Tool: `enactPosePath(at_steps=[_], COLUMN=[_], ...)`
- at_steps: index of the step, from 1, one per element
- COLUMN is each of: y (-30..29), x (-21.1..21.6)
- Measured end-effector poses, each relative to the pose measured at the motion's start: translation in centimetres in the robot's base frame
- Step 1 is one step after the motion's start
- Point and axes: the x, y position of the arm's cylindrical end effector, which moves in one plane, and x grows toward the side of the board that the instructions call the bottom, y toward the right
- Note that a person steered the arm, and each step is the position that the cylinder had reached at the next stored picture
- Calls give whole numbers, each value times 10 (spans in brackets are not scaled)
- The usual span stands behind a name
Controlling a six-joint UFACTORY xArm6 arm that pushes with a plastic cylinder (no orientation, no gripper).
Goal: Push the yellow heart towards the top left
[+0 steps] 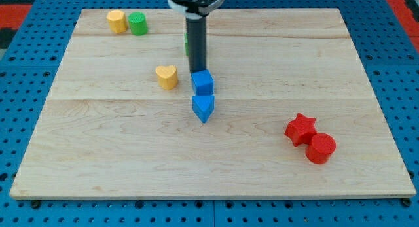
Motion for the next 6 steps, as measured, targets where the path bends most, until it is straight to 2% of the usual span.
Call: enactPosePath(at_steps=[2,3,5,6], y=[-24,-44,-48,-86], x=[43,4,-46,-52])
